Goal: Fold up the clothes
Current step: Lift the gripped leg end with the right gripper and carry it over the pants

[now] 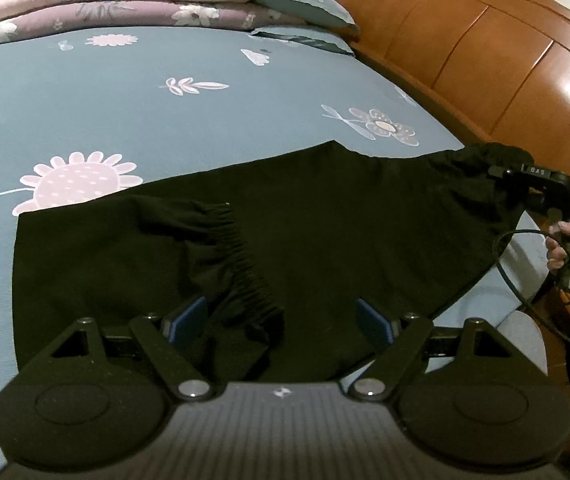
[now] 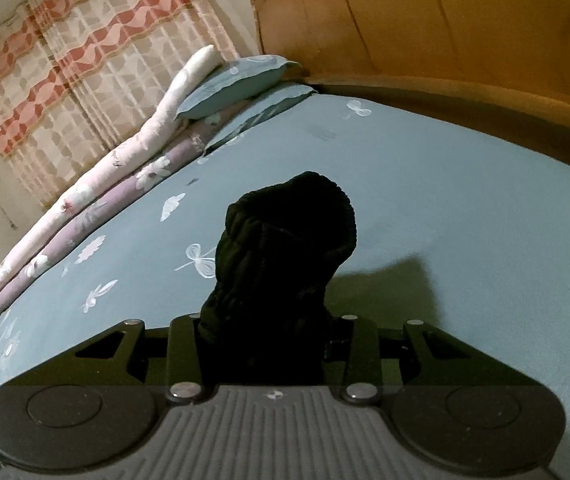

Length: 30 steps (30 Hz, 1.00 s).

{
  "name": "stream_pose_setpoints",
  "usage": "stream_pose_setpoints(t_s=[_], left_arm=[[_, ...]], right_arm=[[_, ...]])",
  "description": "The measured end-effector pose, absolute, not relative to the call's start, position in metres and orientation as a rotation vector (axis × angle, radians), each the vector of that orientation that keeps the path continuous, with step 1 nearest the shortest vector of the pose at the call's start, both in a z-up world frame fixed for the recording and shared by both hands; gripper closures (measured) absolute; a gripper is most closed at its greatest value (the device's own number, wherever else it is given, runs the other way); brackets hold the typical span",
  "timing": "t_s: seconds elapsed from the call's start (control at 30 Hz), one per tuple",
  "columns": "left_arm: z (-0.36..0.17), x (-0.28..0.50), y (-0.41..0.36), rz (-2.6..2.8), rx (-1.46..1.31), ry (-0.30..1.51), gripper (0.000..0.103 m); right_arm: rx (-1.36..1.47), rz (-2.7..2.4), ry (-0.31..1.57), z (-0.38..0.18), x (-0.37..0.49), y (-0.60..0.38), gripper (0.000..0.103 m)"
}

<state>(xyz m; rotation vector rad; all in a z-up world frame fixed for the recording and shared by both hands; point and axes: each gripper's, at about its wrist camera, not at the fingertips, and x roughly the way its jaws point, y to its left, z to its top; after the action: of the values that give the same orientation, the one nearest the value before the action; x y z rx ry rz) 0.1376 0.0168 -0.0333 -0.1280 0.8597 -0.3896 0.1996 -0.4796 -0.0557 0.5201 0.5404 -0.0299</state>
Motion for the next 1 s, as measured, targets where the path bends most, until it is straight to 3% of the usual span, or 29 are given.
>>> stream_pose_setpoints(t_s=[0.27, 0.8, 1.0], left_arm=[[-0.024, 0.135, 0.027, -0.386, -0.008, 0.873, 0.022], [-0.028, 0.103, 0.079, -0.363, -0.037, 0.834, 0.021], [-0.032, 0.098, 0.091, -0.368, -0.039, 0.843, 0.017]], right_arm=[[0.470, 0.024, 0.521, -0.030, 0.196, -0.447, 0.062], [0.270, 0.206, 0.501, 0.039, 0.195, -0.328, 0.064], [0.198, 0.277, 0.508, 0.051, 0.203, -0.277, 0.064]])
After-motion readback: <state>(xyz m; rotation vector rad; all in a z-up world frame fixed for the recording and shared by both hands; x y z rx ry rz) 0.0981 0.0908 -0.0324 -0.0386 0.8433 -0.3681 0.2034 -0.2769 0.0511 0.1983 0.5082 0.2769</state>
